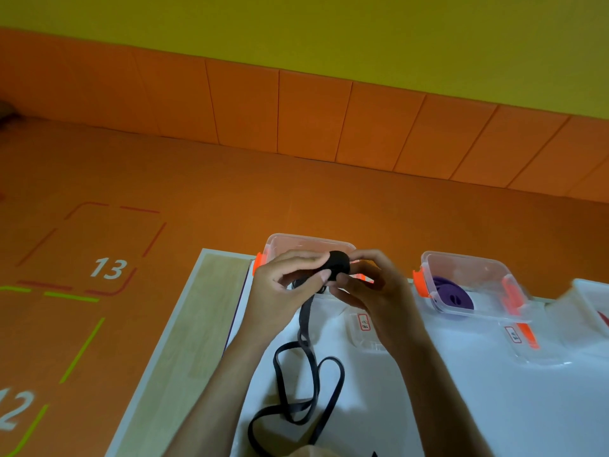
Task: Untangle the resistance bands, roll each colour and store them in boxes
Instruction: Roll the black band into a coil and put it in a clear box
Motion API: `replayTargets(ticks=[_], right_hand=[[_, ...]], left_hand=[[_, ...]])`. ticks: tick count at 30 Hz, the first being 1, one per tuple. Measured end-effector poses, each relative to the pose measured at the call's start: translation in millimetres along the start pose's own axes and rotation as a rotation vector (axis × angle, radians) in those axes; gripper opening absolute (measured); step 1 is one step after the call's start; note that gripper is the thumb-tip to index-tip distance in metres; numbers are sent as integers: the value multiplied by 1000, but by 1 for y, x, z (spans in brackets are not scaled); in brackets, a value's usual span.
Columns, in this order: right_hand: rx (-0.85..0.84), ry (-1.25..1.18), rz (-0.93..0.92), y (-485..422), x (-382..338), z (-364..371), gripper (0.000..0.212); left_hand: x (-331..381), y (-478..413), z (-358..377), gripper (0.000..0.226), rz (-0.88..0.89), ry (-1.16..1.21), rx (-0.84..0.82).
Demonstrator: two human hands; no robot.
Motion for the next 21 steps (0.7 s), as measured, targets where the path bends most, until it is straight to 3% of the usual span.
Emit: replayTargets(ticks=[6, 9, 11, 14, 18, 21], right_hand=[[-12, 78, 85, 0, 2, 2, 28], [-3, 44, 52, -1, 0, 2, 19], [4, -19, 30, -1, -3, 1, 21], [0, -72, -10, -3, -11, 0, 34], [32, 39, -12, -7, -21, -2, 28], [22, -144, 13, -4, -24, 0, 32]], left_hand=[[0, -6, -7, 34, -20, -143, -155], [6, -5, -1, 33, -85, -37, -72], [7, -7, 2, 29, -31, -48, -14], [14, -10, 3, 30, 52, -106, -20], [25, -15, -3, 30, 23, -63, -50], [33, -17, 3, 31, -20, -29, -65]])
Point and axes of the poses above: each hand's wrist, its own y-axis away from the middle knuckle, its own z-axis out of the palm, x = y × z, the point moved 1 cm from there along -y, towards the middle knuckle, and after that the axes turned 5 degrees about y, right-handed, at the moved point
